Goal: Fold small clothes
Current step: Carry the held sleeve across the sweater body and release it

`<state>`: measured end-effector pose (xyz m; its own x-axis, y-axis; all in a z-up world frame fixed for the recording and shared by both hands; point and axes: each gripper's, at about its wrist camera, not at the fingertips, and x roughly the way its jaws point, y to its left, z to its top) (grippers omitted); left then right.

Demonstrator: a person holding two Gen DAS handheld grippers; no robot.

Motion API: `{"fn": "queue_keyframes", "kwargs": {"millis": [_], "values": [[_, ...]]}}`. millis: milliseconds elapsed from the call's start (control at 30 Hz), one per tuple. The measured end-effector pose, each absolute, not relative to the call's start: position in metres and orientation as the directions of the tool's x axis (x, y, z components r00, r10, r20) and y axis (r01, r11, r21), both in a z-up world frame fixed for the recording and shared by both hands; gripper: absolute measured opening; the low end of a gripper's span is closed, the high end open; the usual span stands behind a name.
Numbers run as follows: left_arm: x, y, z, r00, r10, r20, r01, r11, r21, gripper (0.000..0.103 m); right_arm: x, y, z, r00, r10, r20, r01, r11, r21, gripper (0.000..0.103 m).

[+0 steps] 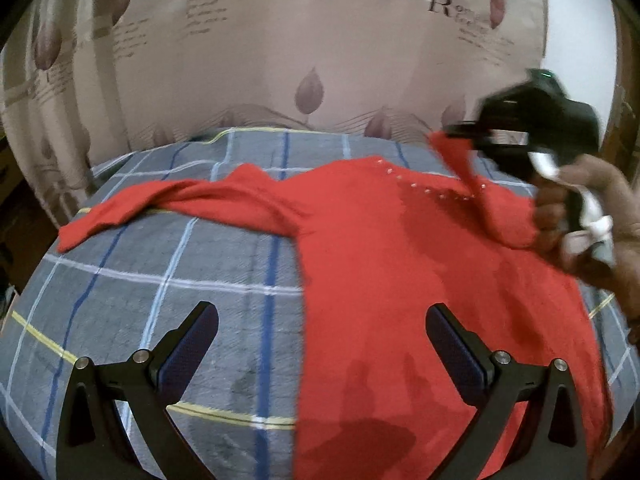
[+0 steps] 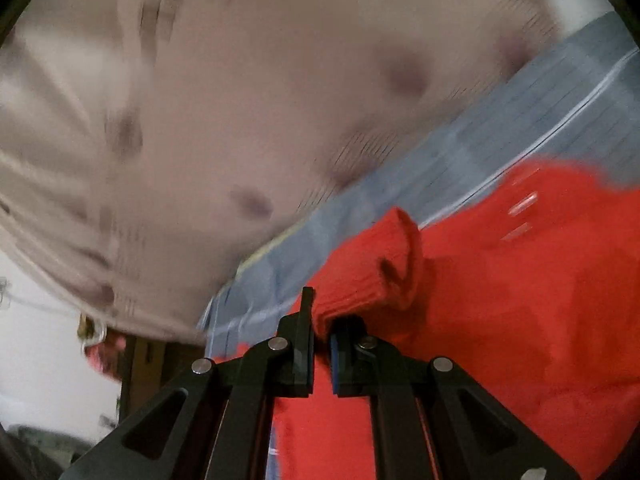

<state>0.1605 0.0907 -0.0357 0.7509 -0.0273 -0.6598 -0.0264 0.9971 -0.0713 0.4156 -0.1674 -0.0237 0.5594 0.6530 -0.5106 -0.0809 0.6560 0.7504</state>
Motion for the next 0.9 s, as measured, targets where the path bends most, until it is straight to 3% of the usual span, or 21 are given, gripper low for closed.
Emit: {"fn": "queue_keyframes", "kwargs": {"millis": [133,533,633,733,800,900], "values": [[0.157,0.106,-0.048,0.742,-0.044,-0.669,-0.037,0.994,-0.107,0.103,0.425,-0.102,-0.048,0.487,0.671,-0.559,-0.103,0.679,0.727,0.007],[0.159,0.135,-0.066,0.720,-0.082,-0.690,-0.076,0.978,-0.196,0.103,0.427,-0.034,-0.081,0.394,0.654,-0.646,-0.144,0.738,0.659,0.011],[0.158,0.139,-0.066,0.717,-0.088,-0.691,-0.091,0.972,-0.218,0.103,0.422,-0.025,-0.079,0.374,0.619,-0.690,-0.185,0.779,0.599,0.023],[0.157,0.140,-0.063,0.718,-0.090,-0.690,-0.097,0.969,-0.226,0.103,0.407,-0.033,-0.066,0.367,0.659,-0.657,-0.240,0.749,0.617,0.041],[0.156,0.139,-0.060,0.722,-0.083,-0.687,-0.099,0.970,-0.221,0.103,0.391,-0.052,-0.051,0.408,0.674,-0.616,-0.271,0.734,0.623,0.062],[0.153,0.138,-0.053,0.737,-0.070,-0.672,-0.098,0.973,-0.208,0.103,0.359,-0.091,-0.038,0.462,0.635,-0.619,-0.283,0.767,0.576,0.065]]}}
